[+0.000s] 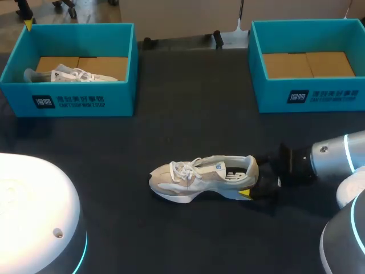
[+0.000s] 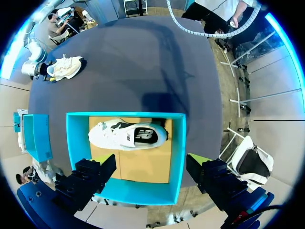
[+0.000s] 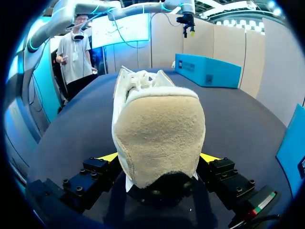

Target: Take the shoe out of the shoebox, open the shoe tongue, remove and reinsert the insole, then place the shoe into the shoebox

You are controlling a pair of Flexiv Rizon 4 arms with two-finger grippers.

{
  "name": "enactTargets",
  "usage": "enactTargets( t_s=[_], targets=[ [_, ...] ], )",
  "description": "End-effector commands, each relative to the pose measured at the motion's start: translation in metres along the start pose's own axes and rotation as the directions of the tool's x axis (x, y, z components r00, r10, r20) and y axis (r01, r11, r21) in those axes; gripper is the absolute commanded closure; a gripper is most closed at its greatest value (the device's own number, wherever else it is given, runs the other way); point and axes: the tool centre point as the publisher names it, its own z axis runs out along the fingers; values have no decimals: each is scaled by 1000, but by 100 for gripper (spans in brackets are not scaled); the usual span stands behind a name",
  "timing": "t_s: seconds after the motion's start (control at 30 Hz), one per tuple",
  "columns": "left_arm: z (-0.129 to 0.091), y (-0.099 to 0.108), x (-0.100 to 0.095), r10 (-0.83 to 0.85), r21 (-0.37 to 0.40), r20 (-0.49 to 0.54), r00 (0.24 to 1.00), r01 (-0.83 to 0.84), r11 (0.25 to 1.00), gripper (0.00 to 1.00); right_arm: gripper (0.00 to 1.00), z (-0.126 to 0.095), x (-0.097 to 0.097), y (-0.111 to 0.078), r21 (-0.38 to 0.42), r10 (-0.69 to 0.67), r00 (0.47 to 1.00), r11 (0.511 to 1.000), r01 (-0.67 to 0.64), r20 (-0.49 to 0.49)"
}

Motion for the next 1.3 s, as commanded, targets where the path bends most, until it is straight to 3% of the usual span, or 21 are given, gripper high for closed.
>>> enactTargets(
  t_s=[0.03, 0.23, 0.27, 0.37, 1.3],
  targets=[
    [-1, 1, 0, 1, 2, -2, 1000, -1, 1000, 0, 0, 15, -5, -3, -3, 6, 1000, 1000, -6, -10],
    [-1, 1, 0, 1, 2, -2, 1000, -1, 1000, 0, 0, 17, -9, -2, -15, -4, 1000, 1000, 4, -16],
    [-1, 1, 0, 1, 2, -2, 1000, -1, 1000, 0, 51, 17, -9, -1, -14, -6, 1000, 1000, 6, -18],
    [-1, 1, 0, 1, 2, -2, 1000, -1, 1000, 0, 100, 18, -9, -1, -11, -8, 1000, 1000, 8, -29],
    [-1, 1, 0, 1, 2, -2, 1000, -1, 1000, 0, 100, 11, -9, -6, 22, -20, 999, 1000, 20, -44]
  ],
)
